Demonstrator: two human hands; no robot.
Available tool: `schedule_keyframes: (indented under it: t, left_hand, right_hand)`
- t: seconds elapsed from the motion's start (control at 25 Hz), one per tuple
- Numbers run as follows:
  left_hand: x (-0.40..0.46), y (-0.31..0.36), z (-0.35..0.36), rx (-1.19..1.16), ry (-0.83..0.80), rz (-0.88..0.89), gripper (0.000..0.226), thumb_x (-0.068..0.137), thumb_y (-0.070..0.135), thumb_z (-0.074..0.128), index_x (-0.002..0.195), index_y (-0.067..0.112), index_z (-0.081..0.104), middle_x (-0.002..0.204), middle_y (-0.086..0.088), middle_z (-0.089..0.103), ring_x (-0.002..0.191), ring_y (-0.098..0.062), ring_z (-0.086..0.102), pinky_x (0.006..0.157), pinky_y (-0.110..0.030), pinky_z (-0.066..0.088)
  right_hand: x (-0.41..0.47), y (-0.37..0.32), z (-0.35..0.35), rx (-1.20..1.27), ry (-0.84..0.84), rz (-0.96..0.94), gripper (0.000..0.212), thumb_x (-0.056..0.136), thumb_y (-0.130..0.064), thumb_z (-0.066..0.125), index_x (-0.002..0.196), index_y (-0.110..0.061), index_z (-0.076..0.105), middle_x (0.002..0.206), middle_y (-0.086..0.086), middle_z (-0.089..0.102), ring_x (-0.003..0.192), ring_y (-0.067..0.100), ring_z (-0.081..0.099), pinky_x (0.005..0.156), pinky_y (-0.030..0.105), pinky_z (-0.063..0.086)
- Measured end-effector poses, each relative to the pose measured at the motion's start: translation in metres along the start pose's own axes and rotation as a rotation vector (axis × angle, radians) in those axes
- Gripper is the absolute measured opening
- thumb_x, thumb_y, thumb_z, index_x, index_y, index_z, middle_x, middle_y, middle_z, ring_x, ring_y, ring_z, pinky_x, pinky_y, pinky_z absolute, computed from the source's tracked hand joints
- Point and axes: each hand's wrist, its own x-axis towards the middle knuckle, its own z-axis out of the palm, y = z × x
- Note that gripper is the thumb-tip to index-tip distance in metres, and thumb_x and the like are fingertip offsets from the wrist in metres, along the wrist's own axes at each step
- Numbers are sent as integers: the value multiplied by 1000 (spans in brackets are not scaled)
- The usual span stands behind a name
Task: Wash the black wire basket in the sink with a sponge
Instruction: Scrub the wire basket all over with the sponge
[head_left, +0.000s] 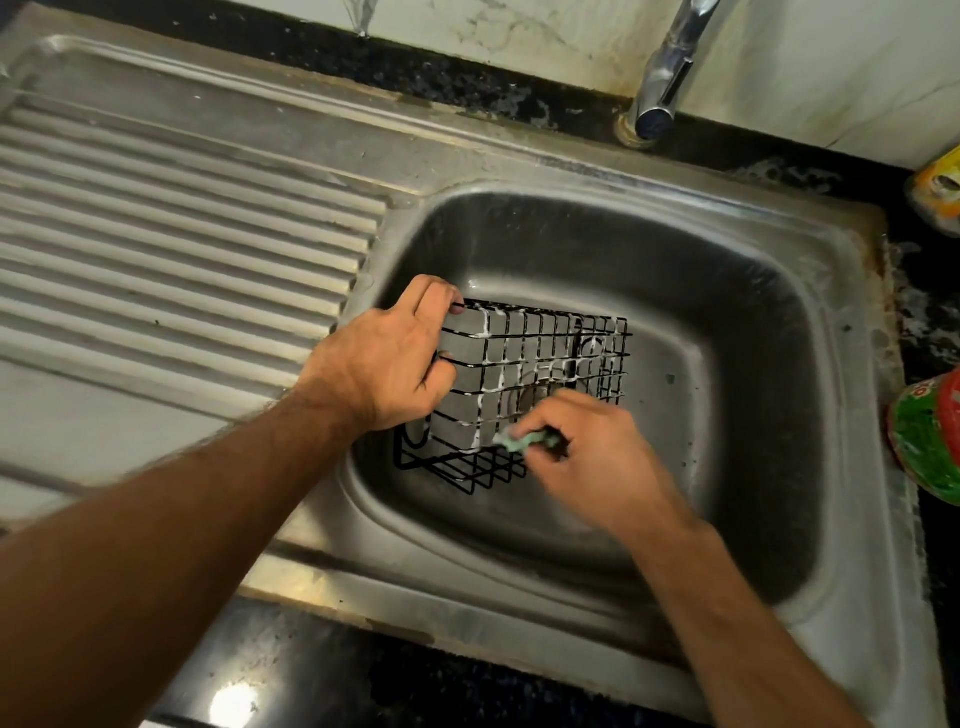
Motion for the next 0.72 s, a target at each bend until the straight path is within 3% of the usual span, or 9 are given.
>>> schedule_keyframes:
  t: [0.16, 0.24, 0.36, 0.48, 0.6, 0.72]
  left_hand:
    - [0, -1, 0, -9, -8, 9, 62, 84, 42, 33, 139, 12, 36, 136, -5, 41, 88, -28, 66, 78, -48, 58]
    - [0, -1, 0, -20, -8, 6, 63, 84, 42, 31, 139, 12, 36, 137, -5, 41, 89, -29, 66, 79, -49, 58]
    - [0, -1, 0, -19, -6, 1, 65, 83, 45, 29, 140, 13, 35, 137, -5, 40, 92, -29, 66, 81, -50, 57]
    - [0, 0, 0, -23, 0, -4, 64, 82, 44, 29, 138, 13, 36, 137, -4, 40, 89, -31, 66, 79, -51, 57]
    - [0, 1, -1, -28, 6, 1, 64, 83, 44, 30, 138, 12, 37, 136, -5, 42, 89, -32, 66, 79, -52, 57]
    - [0, 1, -1, -21, 11, 0, 63, 83, 44, 30, 137, 12, 37, 136, -5, 42, 88, -33, 65, 77, -52, 57]
  right_hand:
    - [0, 29, -15, -66, 27, 198, 13, 86, -21, 75, 95, -29, 69, 99, -11, 65, 84, -1, 62, 81, 28, 59]
    - [4, 15, -7, -1, 82, 69, 12, 85, -22, 74, 95, -28, 70, 96, -9, 66, 82, 3, 64, 76, 30, 60]
    - [0, -7, 8, -9, 19, -125, 12, 86, -24, 67, 98, -25, 70, 96, -9, 66, 77, 5, 63, 67, 21, 58]
    - [5, 19, -3, -20, 16, 21, 11, 87, -25, 68, 97, -28, 67, 99, -9, 65, 78, 3, 63, 67, 23, 58]
    - [11, 43, -18, -55, -44, 163, 22, 88, -22, 73, 92, -37, 58, 99, -10, 65, 76, -4, 61, 63, 11, 48]
    - [13, 52, -22, -85, -42, 232, 19, 89, -20, 73, 86, -34, 59, 98, -11, 65, 79, -2, 62, 64, 12, 49]
